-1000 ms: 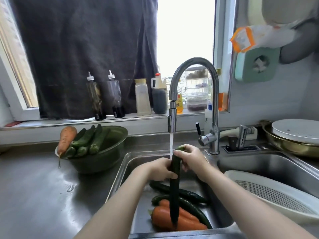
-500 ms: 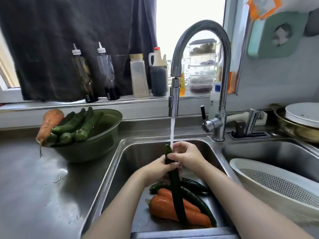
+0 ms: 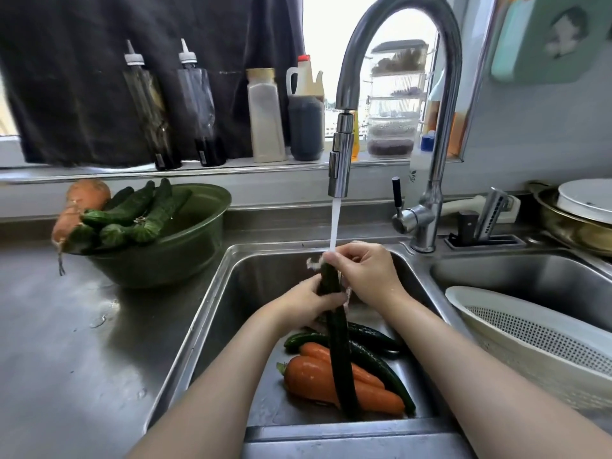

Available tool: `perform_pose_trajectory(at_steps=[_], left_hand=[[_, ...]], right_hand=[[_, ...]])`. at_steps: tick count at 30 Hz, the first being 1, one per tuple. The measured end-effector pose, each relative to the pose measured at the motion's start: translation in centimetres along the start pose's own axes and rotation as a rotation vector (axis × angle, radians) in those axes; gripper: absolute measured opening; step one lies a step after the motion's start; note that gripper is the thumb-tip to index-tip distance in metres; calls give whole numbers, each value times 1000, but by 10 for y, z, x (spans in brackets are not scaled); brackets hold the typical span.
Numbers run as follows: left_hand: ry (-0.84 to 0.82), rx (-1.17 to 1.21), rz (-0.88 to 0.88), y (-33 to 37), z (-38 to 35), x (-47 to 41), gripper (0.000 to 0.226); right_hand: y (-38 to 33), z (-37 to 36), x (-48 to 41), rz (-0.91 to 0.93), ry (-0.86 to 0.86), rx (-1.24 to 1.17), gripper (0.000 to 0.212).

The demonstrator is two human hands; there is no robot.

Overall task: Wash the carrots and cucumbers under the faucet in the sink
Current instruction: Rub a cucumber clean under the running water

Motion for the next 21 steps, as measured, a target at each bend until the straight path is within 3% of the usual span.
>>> perform_pose_trajectory(at_steps=[5,8,11,15,21], left_hand=[[14,-29,8,4,-3,-1,19],[-18,2,18,5,-4,-1,20],[7,14,40,2,0,-3,22],[17,21,64,-1,9,-2,22],[27,27,100,-1,16,5,19]], right_hand=[[-6,2,-3,43,76,136,17],[-4,1,-6,-73,45,-25,22],[0,0,-6,-304,6,-316,17],[8,5,-3,-486,-182,-574,10],[8,10,0,-540,-393,-668,28]])
Point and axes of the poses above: each hand's wrist, its own x-axis away from the middle knuckle, its own z-axis out of the back of the hand, y = z × x, the point moved 3 cm from there along -x, towards the middle knuckle, and after that the axes turned 2 degrees about -x, right-handed, at the moved point
